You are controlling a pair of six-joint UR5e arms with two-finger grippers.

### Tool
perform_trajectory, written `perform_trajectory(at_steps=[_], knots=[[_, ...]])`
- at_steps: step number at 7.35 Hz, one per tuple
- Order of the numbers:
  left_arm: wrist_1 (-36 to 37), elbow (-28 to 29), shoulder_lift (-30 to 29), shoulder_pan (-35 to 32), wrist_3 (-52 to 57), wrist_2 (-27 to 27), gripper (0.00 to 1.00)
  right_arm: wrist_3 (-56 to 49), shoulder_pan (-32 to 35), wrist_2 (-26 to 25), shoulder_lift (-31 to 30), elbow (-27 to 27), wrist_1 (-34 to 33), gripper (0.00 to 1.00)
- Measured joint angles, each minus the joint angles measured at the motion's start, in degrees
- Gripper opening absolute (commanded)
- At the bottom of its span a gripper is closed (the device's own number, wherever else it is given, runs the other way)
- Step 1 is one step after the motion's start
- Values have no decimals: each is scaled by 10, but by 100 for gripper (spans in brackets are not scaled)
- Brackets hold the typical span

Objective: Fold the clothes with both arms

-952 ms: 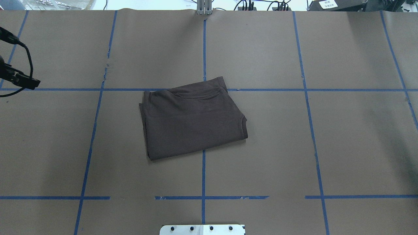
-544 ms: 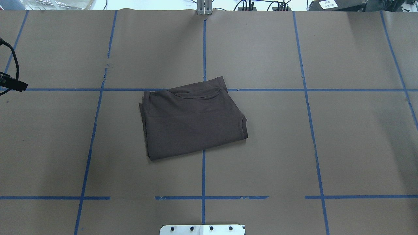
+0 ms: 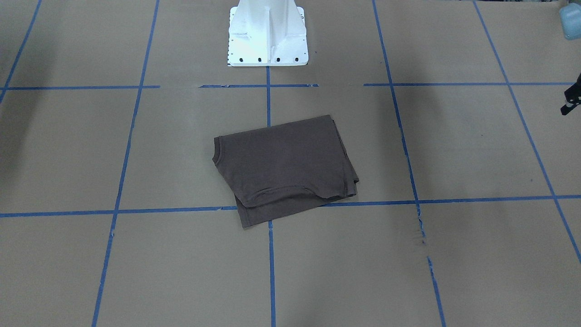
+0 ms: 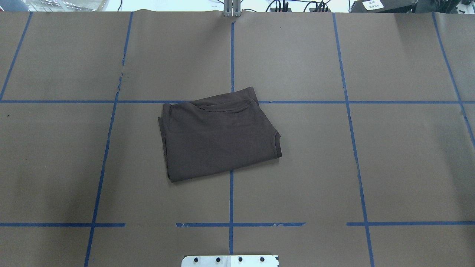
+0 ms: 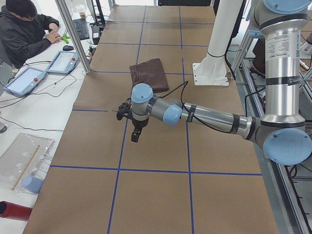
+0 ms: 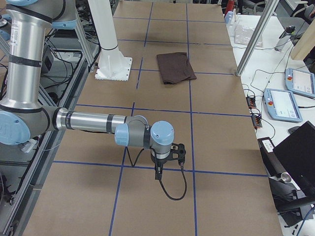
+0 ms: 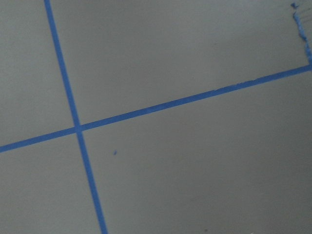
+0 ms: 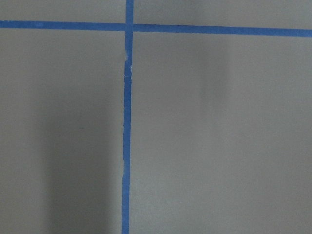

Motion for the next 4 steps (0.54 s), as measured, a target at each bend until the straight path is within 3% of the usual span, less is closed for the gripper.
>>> perform_trajectory(at_steps=[2, 4], knots=[[9, 42, 11, -45, 64, -13, 100, 1, 1, 0, -9, 15, -5, 100], [42, 48, 19, -58, 73, -22, 100, 4, 1, 4, -10, 15, -3, 100]])
